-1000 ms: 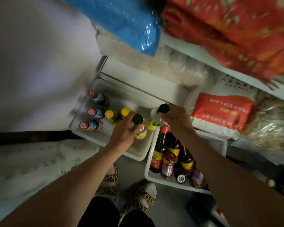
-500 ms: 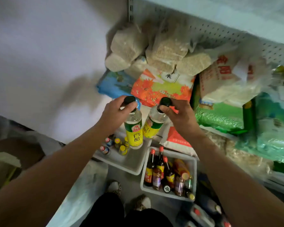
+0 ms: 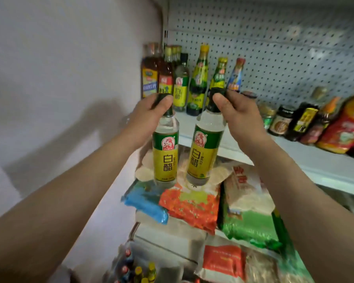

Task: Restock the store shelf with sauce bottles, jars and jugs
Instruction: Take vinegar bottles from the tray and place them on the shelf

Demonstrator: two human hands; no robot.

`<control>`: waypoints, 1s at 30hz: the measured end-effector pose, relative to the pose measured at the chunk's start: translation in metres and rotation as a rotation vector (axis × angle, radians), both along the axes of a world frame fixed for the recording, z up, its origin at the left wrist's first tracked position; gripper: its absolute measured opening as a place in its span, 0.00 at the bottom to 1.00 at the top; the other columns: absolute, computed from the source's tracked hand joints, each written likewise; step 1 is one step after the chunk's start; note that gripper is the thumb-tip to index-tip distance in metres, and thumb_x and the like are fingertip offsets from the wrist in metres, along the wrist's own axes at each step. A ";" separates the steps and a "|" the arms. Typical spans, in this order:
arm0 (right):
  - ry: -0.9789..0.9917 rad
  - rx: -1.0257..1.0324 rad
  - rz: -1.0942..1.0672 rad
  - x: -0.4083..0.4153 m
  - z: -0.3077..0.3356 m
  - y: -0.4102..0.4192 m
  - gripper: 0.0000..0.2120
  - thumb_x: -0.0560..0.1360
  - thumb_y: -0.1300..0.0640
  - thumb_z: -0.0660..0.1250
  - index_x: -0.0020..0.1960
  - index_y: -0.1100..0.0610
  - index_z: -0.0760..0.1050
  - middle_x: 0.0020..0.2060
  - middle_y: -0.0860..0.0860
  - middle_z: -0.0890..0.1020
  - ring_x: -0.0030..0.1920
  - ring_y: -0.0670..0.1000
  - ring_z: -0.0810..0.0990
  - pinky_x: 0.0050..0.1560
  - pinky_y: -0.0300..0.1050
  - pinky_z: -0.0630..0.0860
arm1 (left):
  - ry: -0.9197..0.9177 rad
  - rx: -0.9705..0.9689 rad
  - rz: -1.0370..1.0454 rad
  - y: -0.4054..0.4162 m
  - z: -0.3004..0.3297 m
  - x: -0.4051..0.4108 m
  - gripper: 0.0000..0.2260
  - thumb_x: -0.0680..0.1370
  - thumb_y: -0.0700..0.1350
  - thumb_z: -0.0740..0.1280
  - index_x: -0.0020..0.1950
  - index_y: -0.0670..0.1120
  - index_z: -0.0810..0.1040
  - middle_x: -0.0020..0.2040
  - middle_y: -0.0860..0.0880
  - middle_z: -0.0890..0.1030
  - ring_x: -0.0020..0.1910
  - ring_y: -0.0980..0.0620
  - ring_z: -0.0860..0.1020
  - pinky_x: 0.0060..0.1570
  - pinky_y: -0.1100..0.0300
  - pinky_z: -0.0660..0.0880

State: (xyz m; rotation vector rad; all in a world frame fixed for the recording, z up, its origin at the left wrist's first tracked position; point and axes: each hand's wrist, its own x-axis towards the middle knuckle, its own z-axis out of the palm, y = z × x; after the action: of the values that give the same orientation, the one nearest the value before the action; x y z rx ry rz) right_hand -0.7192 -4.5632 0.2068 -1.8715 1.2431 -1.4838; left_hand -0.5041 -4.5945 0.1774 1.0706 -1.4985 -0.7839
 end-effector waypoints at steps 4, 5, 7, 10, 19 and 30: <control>-0.030 -0.042 -0.078 0.002 0.043 -0.029 0.07 0.81 0.50 0.66 0.49 0.49 0.81 0.44 0.44 0.86 0.50 0.47 0.83 0.59 0.49 0.79 | -0.022 -0.068 -0.024 -0.033 0.048 -0.001 0.07 0.82 0.56 0.62 0.50 0.57 0.79 0.49 0.58 0.83 0.50 0.60 0.80 0.53 0.58 0.74; -0.031 -0.040 -0.092 0.003 0.049 -0.037 0.08 0.81 0.49 0.65 0.49 0.49 0.81 0.47 0.47 0.86 0.52 0.50 0.84 0.60 0.53 0.79 | -0.016 -0.064 -0.040 -0.043 0.055 -0.001 0.08 0.81 0.57 0.62 0.51 0.57 0.79 0.51 0.56 0.83 0.52 0.56 0.81 0.57 0.53 0.75; -0.035 -0.022 -0.124 0.005 0.059 -0.057 0.08 0.81 0.49 0.65 0.47 0.49 0.81 0.48 0.50 0.86 0.53 0.53 0.84 0.60 0.55 0.79 | -0.005 -0.054 -0.073 -0.068 0.068 -0.001 0.13 0.79 0.61 0.63 0.55 0.55 0.80 0.53 0.52 0.84 0.53 0.49 0.82 0.58 0.44 0.77; -0.005 0.028 -0.160 0.007 0.062 -0.087 0.08 0.81 0.49 0.65 0.47 0.48 0.81 0.46 0.48 0.86 0.52 0.52 0.84 0.60 0.54 0.79 | -0.051 -0.082 -0.091 -0.105 0.076 -0.003 0.16 0.80 0.58 0.62 0.60 0.50 0.79 0.54 0.51 0.84 0.54 0.49 0.82 0.58 0.46 0.77; 0.024 0.072 -0.303 0.009 0.050 -0.159 0.10 0.83 0.56 0.63 0.59 0.58 0.80 0.52 0.57 0.84 0.55 0.56 0.82 0.60 0.52 0.77 | -0.235 -0.053 -0.150 -0.195 0.070 -0.009 0.24 0.80 0.61 0.60 0.70 0.47 0.72 0.64 0.48 0.78 0.62 0.48 0.77 0.62 0.46 0.74; -0.103 0.123 -0.303 0.007 0.036 -0.215 0.06 0.83 0.58 0.62 0.54 0.53 0.79 0.52 0.58 0.85 0.56 0.58 0.82 0.62 0.57 0.78 | -0.239 -0.039 -0.221 -0.263 0.062 -0.008 0.20 0.81 0.58 0.61 0.69 0.48 0.73 0.63 0.49 0.78 0.59 0.51 0.76 0.53 0.57 0.72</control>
State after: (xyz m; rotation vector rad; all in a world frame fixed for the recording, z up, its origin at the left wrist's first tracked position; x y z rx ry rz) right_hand -0.7126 -4.7786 0.2427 -1.5596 1.5827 -1.5909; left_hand -0.5123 -4.8578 0.2397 1.0075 -1.8513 -0.7949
